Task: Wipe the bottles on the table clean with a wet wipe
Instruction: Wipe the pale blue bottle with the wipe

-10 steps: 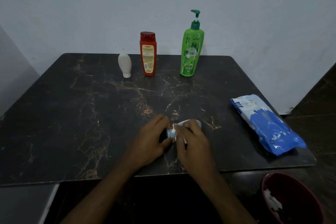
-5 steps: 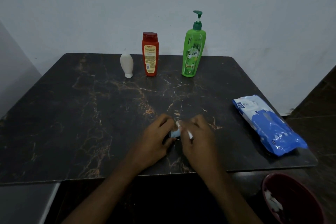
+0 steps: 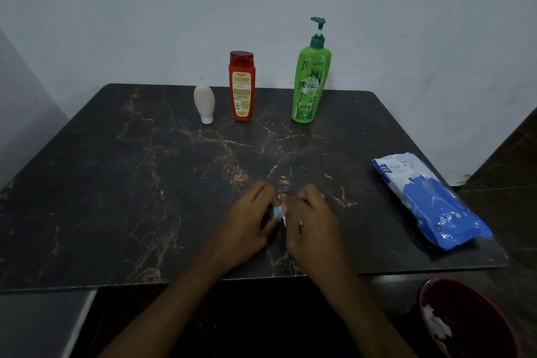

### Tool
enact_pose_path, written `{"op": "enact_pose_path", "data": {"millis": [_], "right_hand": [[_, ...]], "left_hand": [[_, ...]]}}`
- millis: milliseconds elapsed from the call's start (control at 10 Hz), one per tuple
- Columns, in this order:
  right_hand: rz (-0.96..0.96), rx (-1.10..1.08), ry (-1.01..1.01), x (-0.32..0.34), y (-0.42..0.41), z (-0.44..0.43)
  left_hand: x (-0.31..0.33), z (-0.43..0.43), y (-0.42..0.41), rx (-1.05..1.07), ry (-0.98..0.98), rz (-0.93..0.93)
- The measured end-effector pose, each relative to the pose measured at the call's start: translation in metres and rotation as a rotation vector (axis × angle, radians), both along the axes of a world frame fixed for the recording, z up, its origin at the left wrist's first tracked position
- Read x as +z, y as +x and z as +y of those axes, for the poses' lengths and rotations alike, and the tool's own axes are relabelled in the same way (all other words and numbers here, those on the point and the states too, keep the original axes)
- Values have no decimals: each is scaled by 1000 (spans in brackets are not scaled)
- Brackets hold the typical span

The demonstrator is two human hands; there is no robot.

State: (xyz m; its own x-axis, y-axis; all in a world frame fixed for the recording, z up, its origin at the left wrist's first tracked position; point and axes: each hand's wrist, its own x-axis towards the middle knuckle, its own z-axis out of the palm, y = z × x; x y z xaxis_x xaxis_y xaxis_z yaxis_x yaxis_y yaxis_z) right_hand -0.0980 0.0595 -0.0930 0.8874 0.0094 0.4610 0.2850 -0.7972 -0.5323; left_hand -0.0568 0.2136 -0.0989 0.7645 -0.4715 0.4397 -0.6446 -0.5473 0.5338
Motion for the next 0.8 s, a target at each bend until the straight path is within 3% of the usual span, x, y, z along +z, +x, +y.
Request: {"op": "enact_pose_path", "data": {"millis": [100,300,500,600,700,800], "right_hand": [[-37,-49,26,-3,3,-3],[80,-280,253,-14,20,-43],[69,-336,365,-26,17,-54],[267,-853,453,-48,33,-57],[251,-439,392,-26,21,-39],[-28,-86,165,0,1,-17]], "left_hand": [[-1,1,0,-1,2,2],[-2,3,2,-6,-5,-14],[-3,3,3,1,-2,3],[-3,2,2,1,19,17],[-4,3,3,9,20,27],[-3,2,2,15,14,42]]}}
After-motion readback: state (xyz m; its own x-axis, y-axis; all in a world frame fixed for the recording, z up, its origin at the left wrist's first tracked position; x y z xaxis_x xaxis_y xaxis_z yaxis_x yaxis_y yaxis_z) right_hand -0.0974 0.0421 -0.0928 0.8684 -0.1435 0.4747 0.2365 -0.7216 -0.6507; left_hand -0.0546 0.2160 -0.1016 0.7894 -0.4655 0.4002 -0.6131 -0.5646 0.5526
